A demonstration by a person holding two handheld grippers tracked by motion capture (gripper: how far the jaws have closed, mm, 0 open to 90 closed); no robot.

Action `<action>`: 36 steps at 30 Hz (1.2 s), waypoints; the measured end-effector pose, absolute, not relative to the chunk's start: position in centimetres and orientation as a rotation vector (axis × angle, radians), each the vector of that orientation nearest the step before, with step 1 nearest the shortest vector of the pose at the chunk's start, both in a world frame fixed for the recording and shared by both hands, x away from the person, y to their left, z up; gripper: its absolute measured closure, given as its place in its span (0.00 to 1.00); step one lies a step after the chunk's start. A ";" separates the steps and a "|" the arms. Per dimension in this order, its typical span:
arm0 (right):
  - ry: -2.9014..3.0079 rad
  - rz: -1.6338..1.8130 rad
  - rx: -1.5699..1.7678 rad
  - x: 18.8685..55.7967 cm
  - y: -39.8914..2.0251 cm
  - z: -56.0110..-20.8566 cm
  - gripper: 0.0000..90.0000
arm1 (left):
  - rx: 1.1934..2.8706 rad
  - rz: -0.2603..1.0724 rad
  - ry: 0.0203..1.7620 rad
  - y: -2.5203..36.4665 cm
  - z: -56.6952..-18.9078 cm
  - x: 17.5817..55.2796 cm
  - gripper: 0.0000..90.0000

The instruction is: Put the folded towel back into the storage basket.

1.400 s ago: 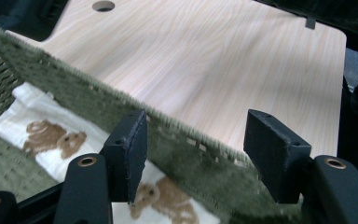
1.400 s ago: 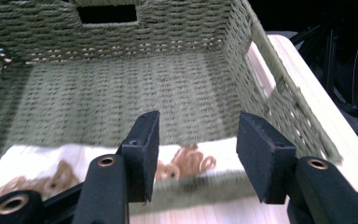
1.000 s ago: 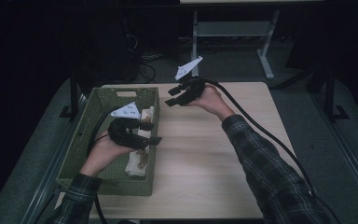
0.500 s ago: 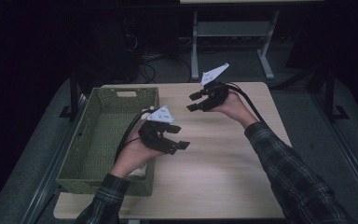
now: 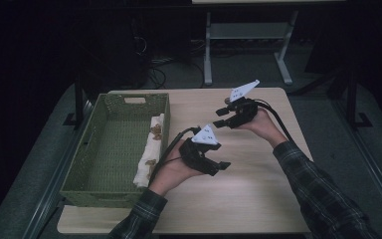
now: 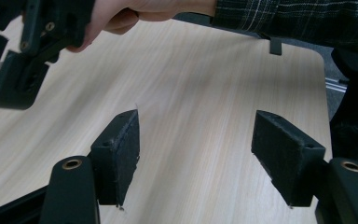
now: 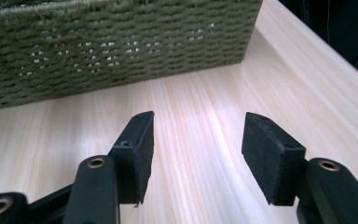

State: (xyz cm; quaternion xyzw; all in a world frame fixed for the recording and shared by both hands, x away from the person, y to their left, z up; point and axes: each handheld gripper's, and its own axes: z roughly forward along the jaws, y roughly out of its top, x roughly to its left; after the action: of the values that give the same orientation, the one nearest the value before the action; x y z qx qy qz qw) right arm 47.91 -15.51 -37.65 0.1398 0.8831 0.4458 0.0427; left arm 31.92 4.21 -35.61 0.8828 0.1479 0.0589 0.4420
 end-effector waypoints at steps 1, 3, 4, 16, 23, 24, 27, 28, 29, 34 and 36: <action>2.704 1.370 0.437 47.8 -15.8 -38.1 0.48 | 2.191 0.140 0.359 3.9 -36.0 31.8 0.34; 2.700 1.372 0.443 47.6 -16.2 -38.9 0.48 | 2.199 0.133 0.344 3.2 -36.7 31.7 0.34; 2.702 1.372 0.450 47.6 -16.4 -39.2 0.47 | 2.202 0.134 0.338 2.9 -37.2 31.6 0.34; 2.700 1.373 0.543 46.3 -18.7 -43.2 0.44 | 2.241 0.095 0.311 0.3 -42.8 31.2 0.30; 2.699 1.360 0.576 45.1 -19.6 -45.5 0.41 | 2.275 0.093 0.328 -0.1 -45.0 31.3 0.27; 2.702 1.357 0.579 44.9 -19.7 -45.7 0.40 | 2.284 0.091 0.335 -0.2 -45.4 31.2 0.26; 2.697 1.326 0.585 44.0 -20.0 -46.4 0.38 | 2.296 0.088 0.337 -0.3 -46.1 31.2 0.26; 2.695 1.319 0.588 43.7 -20.1 -46.6 0.37 | 2.294 0.087 0.340 -0.4 -46.2 31.2 0.25; 2.692 1.315 0.581 43.5 -20.1 -46.7 0.37 | 2.301 0.092 0.337 -0.4 -46.4 31.1 0.25; 2.687 1.302 0.609 42.6 -20.5 -47.8 0.34 | 2.304 0.111 0.311 -0.7 -47.2 30.9 0.23; 2.697 1.278 0.621 42.4 -20.5 -48.1 0.33 | 2.328 0.105 0.296 -0.8 -47.5 30.9 0.21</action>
State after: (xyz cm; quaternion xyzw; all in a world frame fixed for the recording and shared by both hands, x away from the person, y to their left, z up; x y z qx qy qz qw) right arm 42.43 -20.53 -48.11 0.2036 0.8837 0.4188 0.0464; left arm 30.95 -0.76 -47.47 0.9141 0.1164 0.0414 0.3861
